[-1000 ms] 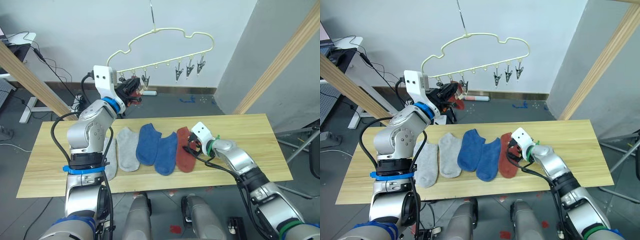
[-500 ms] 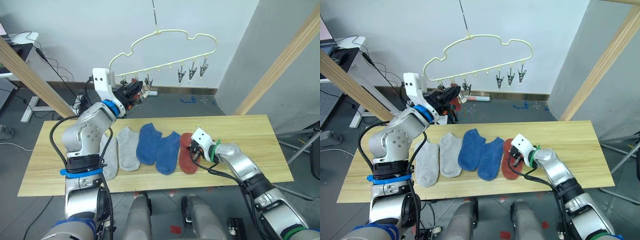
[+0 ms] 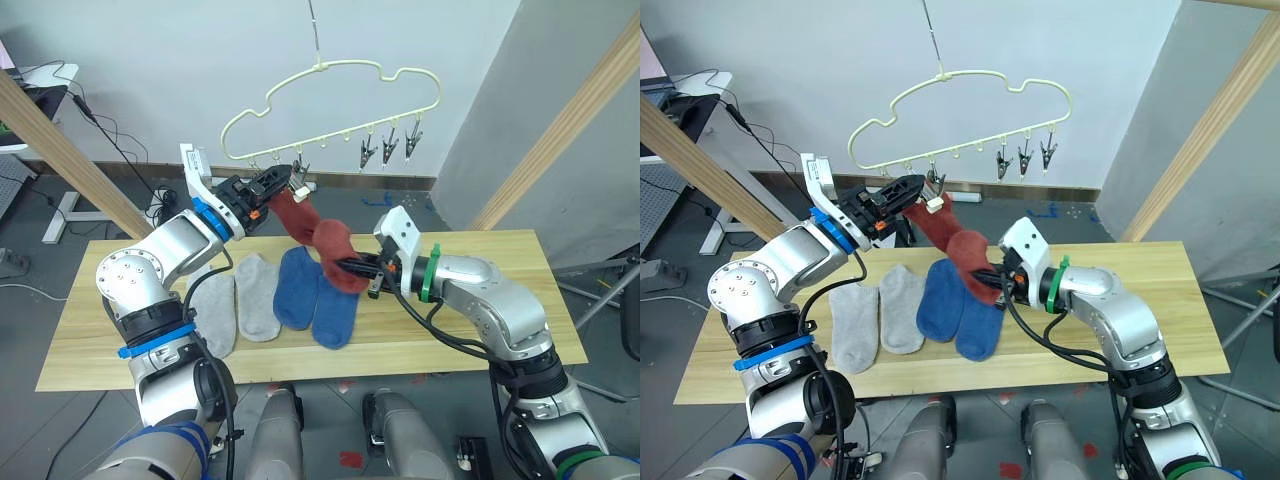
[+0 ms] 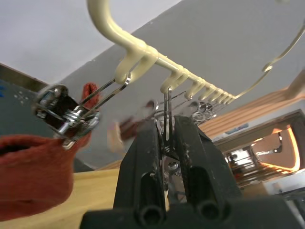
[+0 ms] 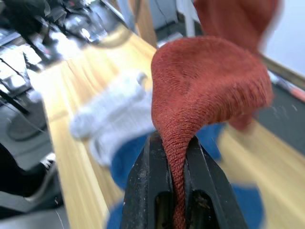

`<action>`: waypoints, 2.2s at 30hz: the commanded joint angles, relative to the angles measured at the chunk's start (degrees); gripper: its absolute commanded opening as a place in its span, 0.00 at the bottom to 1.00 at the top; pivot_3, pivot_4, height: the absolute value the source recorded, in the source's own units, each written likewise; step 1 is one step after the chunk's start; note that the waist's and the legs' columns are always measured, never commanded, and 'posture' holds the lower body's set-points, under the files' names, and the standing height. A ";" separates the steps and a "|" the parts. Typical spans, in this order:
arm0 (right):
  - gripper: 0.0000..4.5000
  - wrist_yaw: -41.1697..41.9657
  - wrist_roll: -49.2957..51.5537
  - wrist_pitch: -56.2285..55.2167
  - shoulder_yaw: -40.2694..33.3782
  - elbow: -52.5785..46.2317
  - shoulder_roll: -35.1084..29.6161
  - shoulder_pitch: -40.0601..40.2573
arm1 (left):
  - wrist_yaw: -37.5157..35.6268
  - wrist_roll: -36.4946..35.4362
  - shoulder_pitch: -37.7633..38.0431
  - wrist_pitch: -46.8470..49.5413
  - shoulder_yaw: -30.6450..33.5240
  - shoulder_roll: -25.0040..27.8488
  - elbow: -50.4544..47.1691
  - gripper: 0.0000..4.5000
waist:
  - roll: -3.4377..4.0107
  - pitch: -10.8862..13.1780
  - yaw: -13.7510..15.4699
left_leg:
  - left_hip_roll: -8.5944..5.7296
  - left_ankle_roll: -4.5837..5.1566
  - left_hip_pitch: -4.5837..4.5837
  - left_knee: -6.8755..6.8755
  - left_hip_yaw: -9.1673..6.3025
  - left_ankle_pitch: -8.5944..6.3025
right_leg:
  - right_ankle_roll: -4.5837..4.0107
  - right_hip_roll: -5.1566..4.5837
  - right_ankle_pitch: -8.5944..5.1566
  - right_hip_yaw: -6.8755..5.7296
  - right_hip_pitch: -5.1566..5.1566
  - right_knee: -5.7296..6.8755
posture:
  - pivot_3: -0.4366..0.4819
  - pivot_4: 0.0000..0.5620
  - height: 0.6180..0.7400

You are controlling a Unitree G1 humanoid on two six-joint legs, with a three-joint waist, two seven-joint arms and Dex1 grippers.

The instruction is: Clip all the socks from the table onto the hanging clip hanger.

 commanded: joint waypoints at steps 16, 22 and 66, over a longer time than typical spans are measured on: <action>0.01 -5.63 1.90 -0.27 -1.44 1.32 5.83 -6.93 | 4.99 -8.06 3.67 -3.54 -5.11 1.92 -4.35 0.03 | -0.01 0.00 0.06 | 0.02 -0.01 -0.04 -0.02 0.02 0.01 | -0.01 0.00 0.00 0.00 -0.08 -0.01 | 0.48 0.49 1.00; 0.01 -5.77 1.49 -1.69 -0.52 3.12 6.95 -7.55 | 4.69 -9.20 4.00 -5.14 -6.21 2.97 -4.27 0.03 | -0.01 0.00 0.05 | 0.02 -0.01 -0.11 -0.03 0.02 0.01 | -0.01 0.00 0.01 0.00 -0.14 -0.01 | 0.48 0.49 1.00; 1.00 -4.88 4.01 -1.77 0.69 0.18 3.57 4.04 | -12.89 9.60 20.18 -13.61 -17.09 20.51 -22.91 1.00 | -0.01 -0.01 1.23 | 0.04 0.16 -0.27 -0.08 -0.06 -0.09 | -0.01 0.00 0.00 -0.05 -0.26 -0.09 | 0.52 0.46 1.00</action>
